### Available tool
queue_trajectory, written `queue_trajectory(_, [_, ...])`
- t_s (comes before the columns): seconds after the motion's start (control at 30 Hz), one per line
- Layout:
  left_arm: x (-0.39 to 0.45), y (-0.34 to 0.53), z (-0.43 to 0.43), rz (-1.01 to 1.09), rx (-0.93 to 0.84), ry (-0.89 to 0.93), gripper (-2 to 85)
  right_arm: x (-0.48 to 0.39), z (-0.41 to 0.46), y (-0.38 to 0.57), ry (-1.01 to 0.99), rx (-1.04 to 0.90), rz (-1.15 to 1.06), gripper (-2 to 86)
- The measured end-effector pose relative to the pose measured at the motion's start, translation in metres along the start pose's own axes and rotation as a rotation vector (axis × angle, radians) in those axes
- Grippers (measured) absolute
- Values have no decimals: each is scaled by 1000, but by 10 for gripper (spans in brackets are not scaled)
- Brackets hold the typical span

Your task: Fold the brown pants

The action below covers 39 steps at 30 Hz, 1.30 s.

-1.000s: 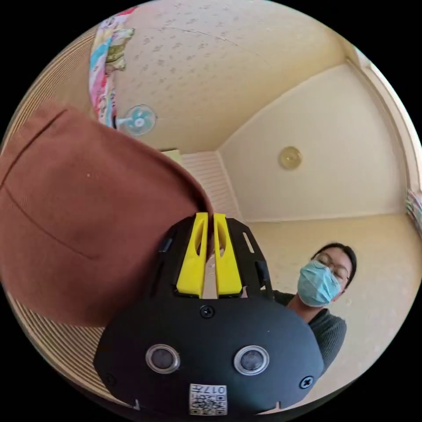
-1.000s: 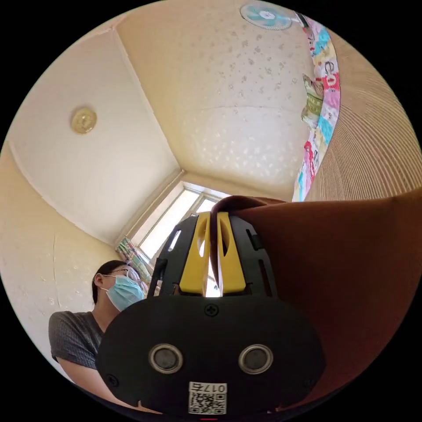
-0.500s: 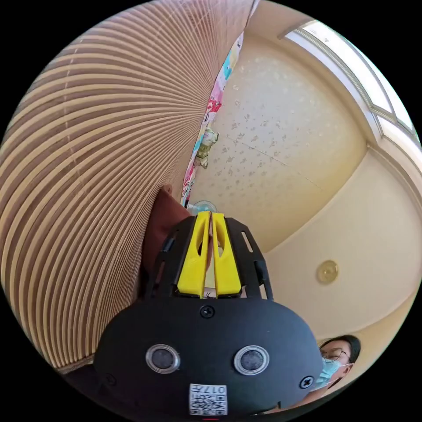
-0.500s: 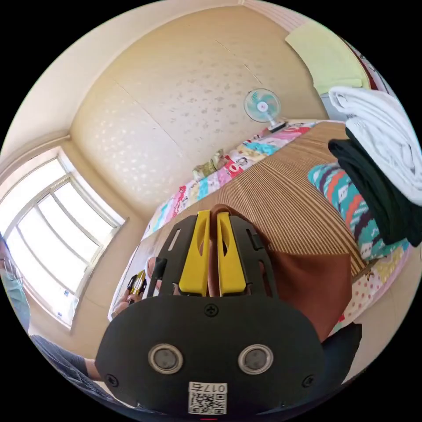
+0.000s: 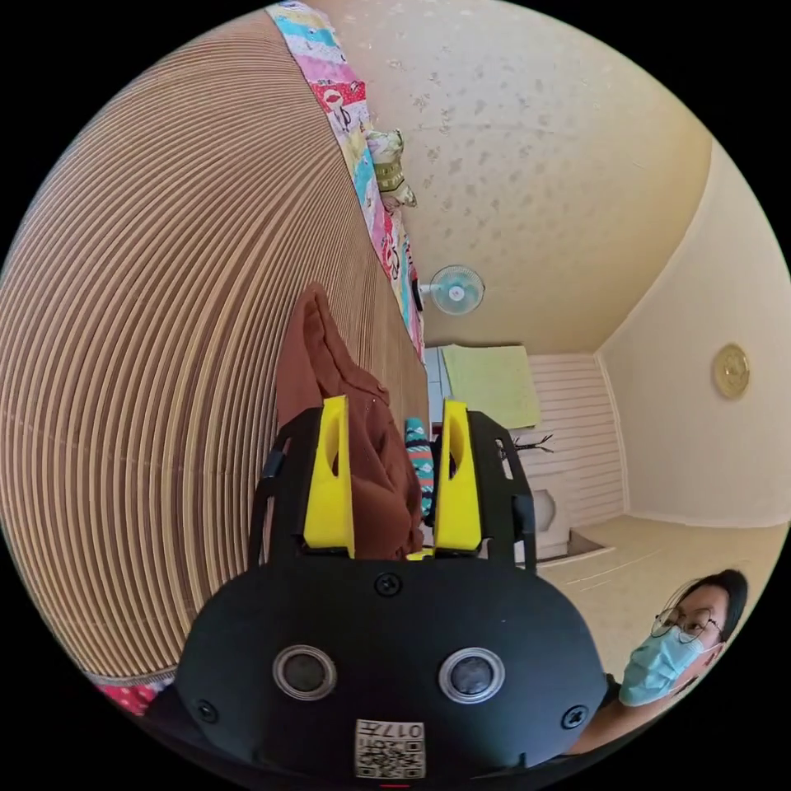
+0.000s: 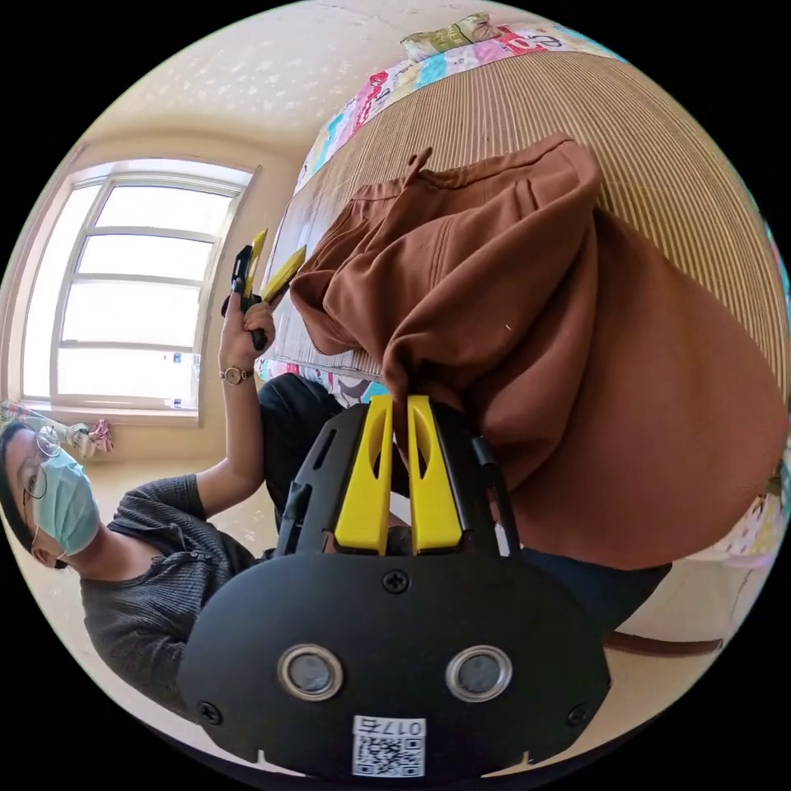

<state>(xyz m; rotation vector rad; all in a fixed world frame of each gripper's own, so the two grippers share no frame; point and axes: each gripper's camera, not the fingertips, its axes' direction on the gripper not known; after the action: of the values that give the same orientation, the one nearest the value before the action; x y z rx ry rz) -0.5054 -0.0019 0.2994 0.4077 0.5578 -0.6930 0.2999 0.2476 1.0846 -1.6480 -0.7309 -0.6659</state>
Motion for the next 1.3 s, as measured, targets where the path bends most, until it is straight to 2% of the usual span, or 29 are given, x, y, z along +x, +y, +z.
queue_trajectory(0.07, [19, -5, 17, 72, -27, -161, 162, -16, -8, -1, 46, 37, 26, 31])
queue_trajectory(0.17, [41, -4, 37, 166, -16, -307, 150, -54, -14, -8, 230, 49, 30, 32])
queue_trajectory(0.3, [72, 4, 70, 333, -58, -274, 96, -113, -3, -17, 459, 65, 13, 24])
queue_trajectory(0.37, [90, 8, 115, 435, -258, -266, 59, -133, 8, -21, 541, 62, 8, 23])
queue_trajectory(0.4, [95, 11, 127, 468, -305, -289, 48, -144, 18, -24, 589, 41, -2, 23])
queue_trajectory(0.47, [111, 31, 180, 565, -472, -454, 32, -159, 34, -30, 655, -3, -6, 24])
queue_trajectory(0.6, [103, 50, 249, 567, -640, -546, 64, -181, 57, -43, 740, -45, 3, 26])
queue_trajectory(0.67, [84, 53, 291, 530, -778, -581, 69, -189, 61, -46, 770, -22, 9, 27])
queue_trajectory(0.77, [64, 57, 332, 483, -885, -564, 67, -205, 67, -47, 853, 43, 16, 30])
queue_trajectory(0.93, [64, 57, 353, 499, -895, -543, 65, -220, 73, -56, 892, 74, 18, 34])
queue_trajectory(1.1, [68, 54, 345, 471, -790, -499, 64, -231, 71, -51, 906, 73, 41, 26])
queue_trajectory(1.2, [80, 55, 337, 493, -662, -613, 64, -235, 67, -44, 953, 87, 65, 12])
queue_trajectory(1.3, [88, 67, 343, 548, -582, -803, 66, -238, 59, -37, 1065, 149, 108, 7])
